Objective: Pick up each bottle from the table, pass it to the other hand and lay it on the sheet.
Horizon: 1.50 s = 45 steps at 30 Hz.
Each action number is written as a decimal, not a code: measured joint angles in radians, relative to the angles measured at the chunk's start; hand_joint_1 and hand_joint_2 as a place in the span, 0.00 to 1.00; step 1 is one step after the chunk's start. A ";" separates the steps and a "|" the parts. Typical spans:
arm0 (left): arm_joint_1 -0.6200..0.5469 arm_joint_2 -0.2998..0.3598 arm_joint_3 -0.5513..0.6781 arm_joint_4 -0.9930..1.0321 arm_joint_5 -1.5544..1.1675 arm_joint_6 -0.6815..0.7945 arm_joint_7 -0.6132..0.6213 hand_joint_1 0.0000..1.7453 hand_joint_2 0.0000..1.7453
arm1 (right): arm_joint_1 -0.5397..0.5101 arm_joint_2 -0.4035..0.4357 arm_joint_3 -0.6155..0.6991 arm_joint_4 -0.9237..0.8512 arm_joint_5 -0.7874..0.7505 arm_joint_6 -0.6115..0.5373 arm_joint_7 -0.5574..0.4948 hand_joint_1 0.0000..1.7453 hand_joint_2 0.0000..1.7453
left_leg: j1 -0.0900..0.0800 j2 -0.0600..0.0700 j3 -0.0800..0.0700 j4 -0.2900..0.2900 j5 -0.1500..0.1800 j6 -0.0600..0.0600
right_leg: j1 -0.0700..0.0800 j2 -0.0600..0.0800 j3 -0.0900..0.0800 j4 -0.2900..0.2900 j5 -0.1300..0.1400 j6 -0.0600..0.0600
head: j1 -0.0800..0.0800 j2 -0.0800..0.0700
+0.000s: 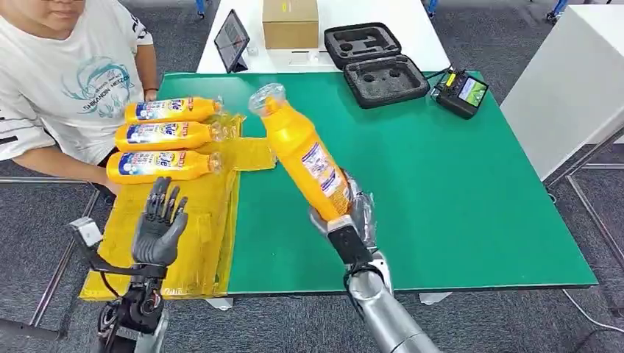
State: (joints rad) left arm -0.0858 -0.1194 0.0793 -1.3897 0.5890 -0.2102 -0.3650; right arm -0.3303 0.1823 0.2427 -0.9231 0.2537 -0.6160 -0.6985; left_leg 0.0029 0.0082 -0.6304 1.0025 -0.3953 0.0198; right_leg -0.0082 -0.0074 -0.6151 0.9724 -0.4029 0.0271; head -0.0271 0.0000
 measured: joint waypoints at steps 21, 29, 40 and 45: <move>-0.055 0.006 -0.158 0.075 0.010 -0.017 0.018 0.00 1.00 | -0.031 0.043 0.170 0.158 0.037 0.063 0.000 1.00 1.00 | 0.000 0.000 0.000 0.000 0.000 0.000 | 0.000 0.000 0.000 0.000 0.000 0.000 | 0.000 0.000; -0.082 0.028 -0.215 0.152 0.018 -0.025 0.001 0.00 1.00 | -0.089 0.110 0.226 0.328 0.096 0.112 0.034 1.00 1.00 | 0.000 0.000 0.000 0.000 0.000 0.000 | 0.000 0.000 -0.001 0.000 0.000 0.000 | 0.000 0.000; -0.077 0.043 -0.253 0.153 0.024 -0.034 0.004 0.00 1.00 | -0.127 0.145 0.275 0.426 0.165 0.165 0.101 1.00 1.00 | 0.000 0.000 0.000 0.000 0.000 0.000 | 0.000 0.000 -0.001 0.000 0.000 0.000 | 0.000 0.000; -0.077 0.044 -0.255 0.153 0.023 -0.030 0.008 0.00 1.00 | -0.139 0.147 0.276 0.439 0.204 0.186 0.148 1.00 1.00 | 0.000 0.001 0.000 0.000 0.000 0.000 | 0.000 0.000 -0.001 0.000 0.000 0.000 | 0.000 0.000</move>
State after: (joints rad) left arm -0.1624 -0.0751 -0.1755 -1.2367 0.6119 -0.2407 -0.3574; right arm -0.4698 0.3296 0.5192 -0.4845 0.4578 -0.4303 -0.5504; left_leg 0.0031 0.0087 -0.6306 1.0025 -0.3953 0.0196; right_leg -0.0080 -0.0071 -0.6161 0.9725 -0.4031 0.0269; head -0.0275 0.0000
